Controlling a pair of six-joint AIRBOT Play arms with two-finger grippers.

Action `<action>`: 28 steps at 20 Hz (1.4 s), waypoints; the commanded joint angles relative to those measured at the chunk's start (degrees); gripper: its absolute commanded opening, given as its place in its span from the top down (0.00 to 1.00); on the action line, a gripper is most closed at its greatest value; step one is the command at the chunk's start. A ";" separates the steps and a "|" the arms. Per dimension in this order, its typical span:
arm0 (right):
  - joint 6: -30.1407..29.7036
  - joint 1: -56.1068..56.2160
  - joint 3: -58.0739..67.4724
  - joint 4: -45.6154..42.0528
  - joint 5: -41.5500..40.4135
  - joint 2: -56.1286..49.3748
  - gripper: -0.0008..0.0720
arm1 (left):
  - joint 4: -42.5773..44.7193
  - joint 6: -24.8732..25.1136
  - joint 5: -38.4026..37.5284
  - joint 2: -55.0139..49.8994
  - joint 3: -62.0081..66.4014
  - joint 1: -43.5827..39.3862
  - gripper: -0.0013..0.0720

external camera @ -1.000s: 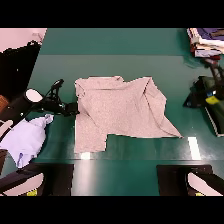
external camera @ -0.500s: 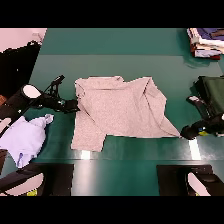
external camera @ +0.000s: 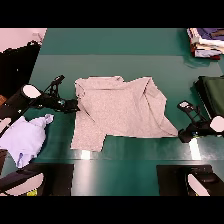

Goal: Fold the shirts.

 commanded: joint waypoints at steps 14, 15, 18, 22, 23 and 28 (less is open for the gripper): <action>0.81 4.70 -0.07 -0.55 5.35 -7.02 0.97 | 0.46 0.66 -8.37 0.11 2.45 0.57 0.95; 1.55 4.70 0.76 0.02 8.33 -7.02 0.97 | 0.57 1.81 -12.63 0.11 4.68 1.03 0.95; 1.62 3.56 7.91 9.09 15.04 -7.02 0.97 | 1.05 2.58 -19.69 1.90 13.35 1.86 0.95; 1.62 -1.03 22.47 23.63 15.41 -7.02 0.97 | 2.40 0.83 -18.58 9.84 26.95 1.86 0.95; 1.62 -2.27 26.51 26.40 15.39 -7.02 0.97 | 2.51 0.83 -18.51 11.69 30.53 1.86 0.95; 2.93 -11.28 51.41 38.34 13.81 -7.02 0.97 | 4.90 -1.27 -17.77 18.25 51.41 1.86 0.95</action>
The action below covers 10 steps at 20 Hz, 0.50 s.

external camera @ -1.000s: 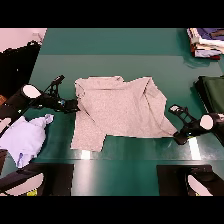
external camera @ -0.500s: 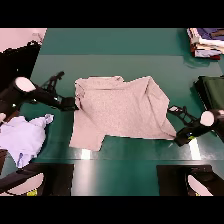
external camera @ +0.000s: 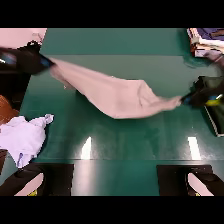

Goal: Fold the shirts.

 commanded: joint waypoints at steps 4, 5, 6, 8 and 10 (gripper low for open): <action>5.05 -12.33 32.63 10.08 -3.26 0.00 0.97 | 5.38 -5.81 1.90 4.28 27.98 0.07 0.95; 5.86 -14.21 36.74 10.01 -3.17 0.00 0.97 | 5.86 -6.71 2.84 4.31 31.12 0.07 0.95; 7.37 -16.41 40.74 10.01 -2.95 0.00 0.97 | 5.84 -7.56 3.93 4.31 33.35 0.07 0.95; 10.36 -20.65 47.08 9.94 -2.14 0.00 0.98 | 5.49 -9.81 6.27 4.31 36.48 0.07 0.95; 12.52 -25.40 50.77 9.84 -1.18 0.63 0.98 | 3.02 -11.02 8.26 4.31 37.66 0.04 0.95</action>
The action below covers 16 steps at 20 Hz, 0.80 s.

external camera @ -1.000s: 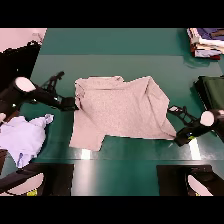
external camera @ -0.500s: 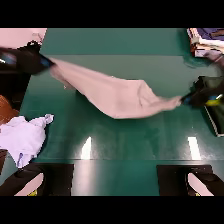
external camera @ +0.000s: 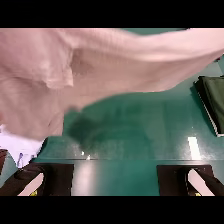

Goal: Fold the shirts.

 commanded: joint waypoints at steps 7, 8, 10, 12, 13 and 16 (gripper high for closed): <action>9.44 -14.45 -3.74 0.26 6.93 1.20 0.98 | 9.27 -5.25 0.26 -1.88 -15.74 0.02 0.95; 9.86 -12.90 -5.81 0.20 8.92 -1.25 0.98 | 8.90 -5.27 0.15 -3.91 -20.17 0.02 0.95; 10.32 -7.48 -10.71 -0.52 11.43 -7.23 0.98 | 5.55 -5.07 -0.17 -9.55 -27.56 0.00 0.95; 10.47 -0.57 -15.52 -7.23 12.22 -14.36 0.98 | 3.37 -2.84 -0.42 -17.38 -31.28 0.02 0.95; 11.37 2.67 -17.88 -10.69 12.35 -18.34 0.98 | 3.23 -1.99 -0.35 -21.86 -31.65 0.02 0.95; 11.58 8.83 -22.32 -13.90 9.33 -30.38 0.98 | 3.17 -0.66 4.26 -33.90 -31.63 0.02 0.95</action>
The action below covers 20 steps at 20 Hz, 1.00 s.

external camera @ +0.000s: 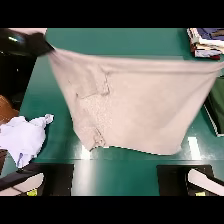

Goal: Fold the shirts.

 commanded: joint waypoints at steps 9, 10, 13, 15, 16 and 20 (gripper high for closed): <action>0.83 10.01 14.19 -4.15 -17.46 -33.66 0.98 | -1.51 10.49 32.46 -21.38 -1.25 0.04 0.95; 0.76 10.01 15.34 -4.24 -17.97 -33.70 0.98 | -1.44 12.68 31.21 -21.35 -0.28 0.04 0.95; -1.18 10.03 16.09 -4.35 -16.68 -32.11 0.98 | -1.05 17.62 21.07 -21.05 2.19 0.04 0.95; -1.86 10.95 16.09 -8.28 -12.70 -30.91 0.98 | -0.87 17.53 10.49 -20.68 2.36 0.79 0.95; -1.97 11.61 16.09 -11.82 -10.32 -30.49 0.98 | -0.50 17.53 5.49 -20.68 2.03 1.29 0.96; -3.34 14.64 15.61 -16.68 -5.92 -30.42 0.98 | 0.46 17.20 -0.28 -20.68 -3.37 2.54 0.96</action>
